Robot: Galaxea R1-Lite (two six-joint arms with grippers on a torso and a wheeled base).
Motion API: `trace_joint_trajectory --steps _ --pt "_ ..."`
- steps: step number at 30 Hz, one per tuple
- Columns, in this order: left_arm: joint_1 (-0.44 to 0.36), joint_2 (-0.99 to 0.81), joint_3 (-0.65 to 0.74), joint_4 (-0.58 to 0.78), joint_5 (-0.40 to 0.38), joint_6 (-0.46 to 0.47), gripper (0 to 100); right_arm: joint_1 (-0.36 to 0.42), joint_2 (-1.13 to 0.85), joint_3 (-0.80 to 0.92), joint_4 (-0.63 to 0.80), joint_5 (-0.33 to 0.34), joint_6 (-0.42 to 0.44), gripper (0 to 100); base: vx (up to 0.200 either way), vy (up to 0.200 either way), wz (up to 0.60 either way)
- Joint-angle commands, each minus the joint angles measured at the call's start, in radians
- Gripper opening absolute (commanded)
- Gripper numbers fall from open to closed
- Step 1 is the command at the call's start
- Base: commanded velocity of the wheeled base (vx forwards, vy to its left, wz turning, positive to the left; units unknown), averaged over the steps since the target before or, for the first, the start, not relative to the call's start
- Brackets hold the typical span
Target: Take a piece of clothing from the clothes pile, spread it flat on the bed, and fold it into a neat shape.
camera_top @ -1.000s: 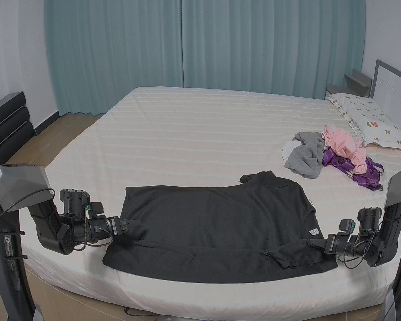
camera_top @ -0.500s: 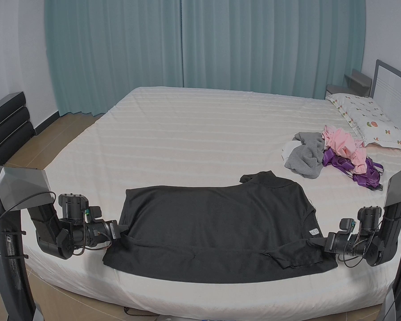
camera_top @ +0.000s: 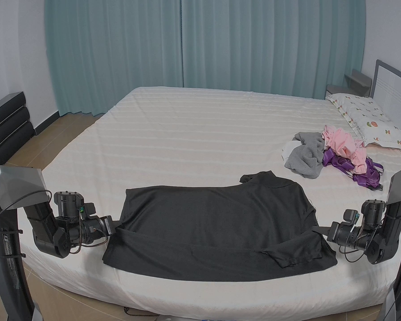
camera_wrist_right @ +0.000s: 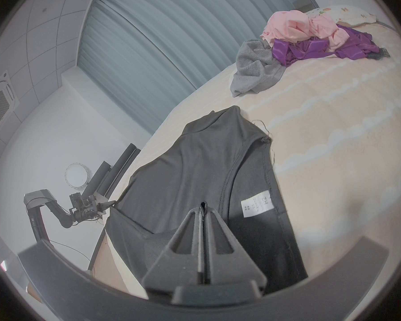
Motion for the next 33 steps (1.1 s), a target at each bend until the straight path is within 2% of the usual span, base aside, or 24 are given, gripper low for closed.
trace_joint_trajectory --steps 1,21,33 --pt "0.008 0.004 -0.005 -0.004 0.002 -0.001 0 0.001 0.004 -0.025 0.000 -0.006 0.016 0 0.000 0.000 0.00" --pt "0.028 0.012 0.018 -0.036 0.002 -0.016 0 -0.011 0.015 -0.046 0.000 -0.011 0.035 0 0.000 0.000 0.00" --pt "0.032 0.018 0.091 -0.156 0.002 -0.016 0 -0.042 -0.066 0.035 -0.029 -0.003 0.033 0 0.000 0.000 0.00"
